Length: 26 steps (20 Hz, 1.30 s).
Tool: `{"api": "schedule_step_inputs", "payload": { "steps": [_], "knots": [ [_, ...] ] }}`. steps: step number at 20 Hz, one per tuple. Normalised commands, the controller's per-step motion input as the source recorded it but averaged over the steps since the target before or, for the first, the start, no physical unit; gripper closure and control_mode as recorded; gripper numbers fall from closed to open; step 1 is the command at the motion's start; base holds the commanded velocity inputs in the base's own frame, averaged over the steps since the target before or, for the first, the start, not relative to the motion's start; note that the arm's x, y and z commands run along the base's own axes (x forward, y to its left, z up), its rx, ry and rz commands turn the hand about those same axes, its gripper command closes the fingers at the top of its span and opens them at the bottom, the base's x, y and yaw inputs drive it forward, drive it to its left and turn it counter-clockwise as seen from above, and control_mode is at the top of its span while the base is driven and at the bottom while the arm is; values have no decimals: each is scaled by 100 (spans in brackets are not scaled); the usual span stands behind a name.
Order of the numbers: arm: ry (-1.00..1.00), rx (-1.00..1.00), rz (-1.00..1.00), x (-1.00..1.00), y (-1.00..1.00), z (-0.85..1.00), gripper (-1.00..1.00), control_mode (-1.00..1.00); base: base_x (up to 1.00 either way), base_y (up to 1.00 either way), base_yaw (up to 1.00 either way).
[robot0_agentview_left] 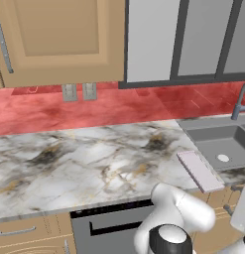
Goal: The ice cube tray has been filled with water. Take the tray and place it in the freezer to make ice. Close the freezer door after placing the tray.
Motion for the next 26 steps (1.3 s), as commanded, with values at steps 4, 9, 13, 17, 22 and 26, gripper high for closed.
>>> {"api": "schedule_step_inputs", "payload": {
  "steps": [4, 9, 13, 17, 22, 26],
  "knots": [
    [-1, 0, 0, 0, 0, 0, -100, -100, 0, 0, 0],
    [0, 0, 0, 2, 0, 0, -100, -100, 0, 0, 0],
    [0, 0, 0, 13, 0, 0, -100, -100, 0, 0, 0],
    [0, 0, 0, 22, 0, 0, -100, -100, 0, 0, 0],
    [0, 0, 0, 24, 0, -1, -100, -100, 0, 0, 0],
    [-2, 0, 0, 19, 0, -9, -100, -100, 0, 0, 0]
  ]
}}
